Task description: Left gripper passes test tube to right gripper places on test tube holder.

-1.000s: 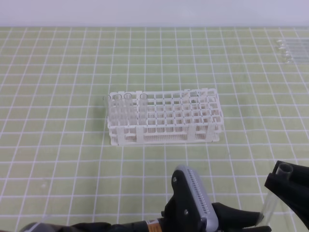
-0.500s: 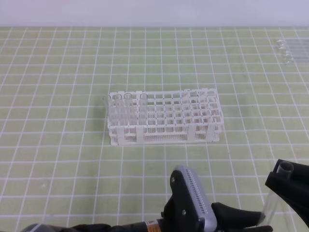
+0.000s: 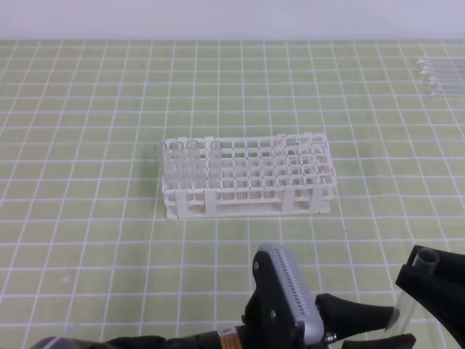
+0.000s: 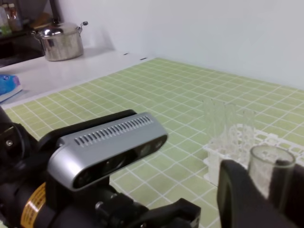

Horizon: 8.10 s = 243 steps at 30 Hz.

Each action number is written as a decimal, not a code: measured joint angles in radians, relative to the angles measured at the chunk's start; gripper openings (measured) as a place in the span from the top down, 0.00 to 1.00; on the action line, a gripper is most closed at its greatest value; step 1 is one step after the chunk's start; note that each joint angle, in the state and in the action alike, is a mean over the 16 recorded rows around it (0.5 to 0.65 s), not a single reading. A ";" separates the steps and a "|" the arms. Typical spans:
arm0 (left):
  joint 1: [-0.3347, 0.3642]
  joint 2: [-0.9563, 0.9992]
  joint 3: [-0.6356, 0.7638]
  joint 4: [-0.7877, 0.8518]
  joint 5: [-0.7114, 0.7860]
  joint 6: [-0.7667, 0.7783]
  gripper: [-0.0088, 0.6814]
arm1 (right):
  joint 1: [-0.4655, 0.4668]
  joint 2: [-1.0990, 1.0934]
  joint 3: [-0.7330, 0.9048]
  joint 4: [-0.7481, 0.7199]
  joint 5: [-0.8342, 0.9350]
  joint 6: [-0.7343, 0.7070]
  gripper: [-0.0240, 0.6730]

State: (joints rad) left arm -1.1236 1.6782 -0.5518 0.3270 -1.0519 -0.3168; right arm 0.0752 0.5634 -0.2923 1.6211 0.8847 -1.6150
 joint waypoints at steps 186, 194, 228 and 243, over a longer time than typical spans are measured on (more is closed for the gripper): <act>0.253 -1.426 0.140 -0.314 1.589 0.460 0.99 | 0.632 1.042 -0.665 -1.434 -1.473 1.406 0.82; 0.253 -1.427 0.140 -0.314 1.592 0.460 0.99 | 0.632 1.061 -0.665 -1.466 -1.518 1.421 0.82; 0.252 -1.429 0.140 -0.314 1.602 0.460 0.99 | 0.632 1.159 -0.649 -1.681 -1.606 1.672 0.82; 0.253 -1.428 0.140 -0.314 1.600 0.460 0.99 | 0.632 1.201 -0.638 -1.703 -1.687 1.668 0.82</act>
State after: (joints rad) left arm -0.8709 0.2503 -0.4116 0.0127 0.5483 0.1434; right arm 0.7076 1.7646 -0.9305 -0.0823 -0.8020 0.0531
